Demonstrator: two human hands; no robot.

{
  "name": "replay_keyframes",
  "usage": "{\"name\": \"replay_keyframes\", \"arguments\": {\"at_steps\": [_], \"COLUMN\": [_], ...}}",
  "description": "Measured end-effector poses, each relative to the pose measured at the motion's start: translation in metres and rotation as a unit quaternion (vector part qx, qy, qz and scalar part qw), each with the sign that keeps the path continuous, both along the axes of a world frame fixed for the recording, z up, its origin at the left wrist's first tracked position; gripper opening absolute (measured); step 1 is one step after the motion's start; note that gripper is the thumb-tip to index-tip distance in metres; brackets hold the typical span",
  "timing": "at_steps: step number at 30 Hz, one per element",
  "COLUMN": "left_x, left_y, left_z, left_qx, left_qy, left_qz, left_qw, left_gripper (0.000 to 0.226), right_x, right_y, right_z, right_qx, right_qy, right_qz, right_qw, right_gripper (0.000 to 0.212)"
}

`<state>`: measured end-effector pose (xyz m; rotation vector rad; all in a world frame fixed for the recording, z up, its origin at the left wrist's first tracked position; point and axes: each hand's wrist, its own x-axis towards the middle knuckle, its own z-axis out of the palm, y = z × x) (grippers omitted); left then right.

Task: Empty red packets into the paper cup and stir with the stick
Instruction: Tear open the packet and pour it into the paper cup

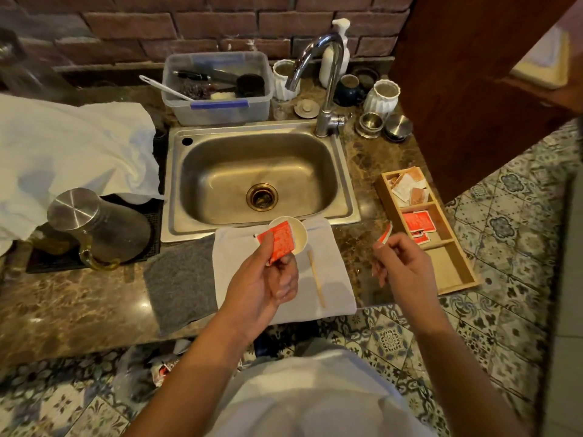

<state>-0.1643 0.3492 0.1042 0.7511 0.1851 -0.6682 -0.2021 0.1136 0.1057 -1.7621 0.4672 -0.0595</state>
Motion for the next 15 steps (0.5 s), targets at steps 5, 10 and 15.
{"name": "replay_keyframes", "arguments": {"at_steps": [5, 10, 15], "left_x": [0.005, 0.01, 0.014], "left_y": [-0.026, -0.055, -0.081], "left_z": [-0.005, -0.005, -0.005], "left_qx": [0.014, 0.086, 0.123], "left_qy": [-0.044, -0.06, -0.057], "left_qz": [0.03, 0.035, 0.057], "left_qw": [0.998, 0.994, 0.989], "left_gripper": [0.038, 0.034, 0.035], "right_x": [0.008, 0.014, 0.022], "right_y": [-0.037, -0.068, -0.08], "right_z": [-0.029, -0.075, -0.126], "right_qx": [-0.004, -0.005, -0.092], "right_qy": [0.043, 0.131, 0.208], "right_qz": [-0.017, -0.032, 0.008], "right_qw": [0.999, 0.991, 0.974], "right_gripper": [0.017, 0.012, 0.017]}}
